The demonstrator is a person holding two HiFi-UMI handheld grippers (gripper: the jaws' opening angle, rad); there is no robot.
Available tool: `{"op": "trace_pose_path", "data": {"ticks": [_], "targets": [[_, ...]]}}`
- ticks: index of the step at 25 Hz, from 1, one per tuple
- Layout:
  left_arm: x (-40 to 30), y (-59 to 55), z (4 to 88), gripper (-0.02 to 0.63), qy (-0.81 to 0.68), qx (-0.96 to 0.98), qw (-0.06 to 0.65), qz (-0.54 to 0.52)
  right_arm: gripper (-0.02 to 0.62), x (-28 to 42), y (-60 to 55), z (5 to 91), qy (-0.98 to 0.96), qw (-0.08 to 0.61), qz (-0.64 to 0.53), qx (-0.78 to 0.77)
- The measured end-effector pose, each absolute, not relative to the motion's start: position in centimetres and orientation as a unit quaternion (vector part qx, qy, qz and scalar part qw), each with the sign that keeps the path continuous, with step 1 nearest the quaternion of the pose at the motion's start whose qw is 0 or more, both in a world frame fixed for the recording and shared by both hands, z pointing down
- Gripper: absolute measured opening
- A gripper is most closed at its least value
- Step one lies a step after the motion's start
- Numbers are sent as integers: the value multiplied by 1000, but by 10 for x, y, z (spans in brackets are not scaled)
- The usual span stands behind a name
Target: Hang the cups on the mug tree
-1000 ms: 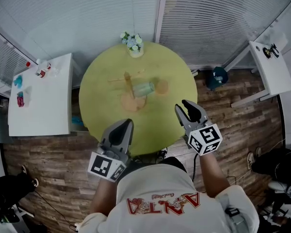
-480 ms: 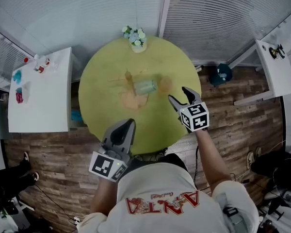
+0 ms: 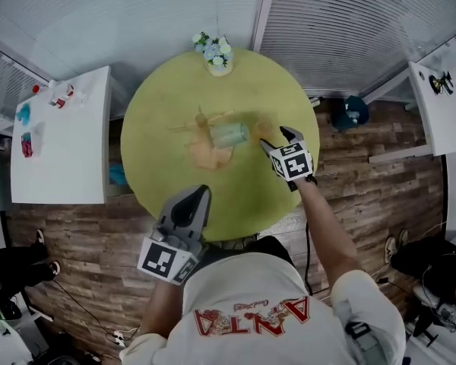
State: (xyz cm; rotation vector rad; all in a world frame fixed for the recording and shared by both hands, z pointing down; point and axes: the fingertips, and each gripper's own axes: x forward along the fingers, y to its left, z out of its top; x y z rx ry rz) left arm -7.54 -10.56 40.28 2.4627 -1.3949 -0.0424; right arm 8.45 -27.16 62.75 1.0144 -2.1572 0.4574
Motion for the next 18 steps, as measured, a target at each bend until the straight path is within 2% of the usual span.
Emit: {"op": "trace_pose_path", "data": {"ticks": [8, 16, 18], "targets": [[-76, -117, 412, 8, -494, 854, 162, -10, 288, 77, -292, 668, -821, 387, 189, 374], [-81, -120, 416, 8, -498, 851, 166, -6, 287, 70, -302, 690, -815, 395, 195, 375], [-83, -120, 416, 8, -499, 850, 166, -5, 253, 73, -304, 691, -814, 391, 195, 384]]}}
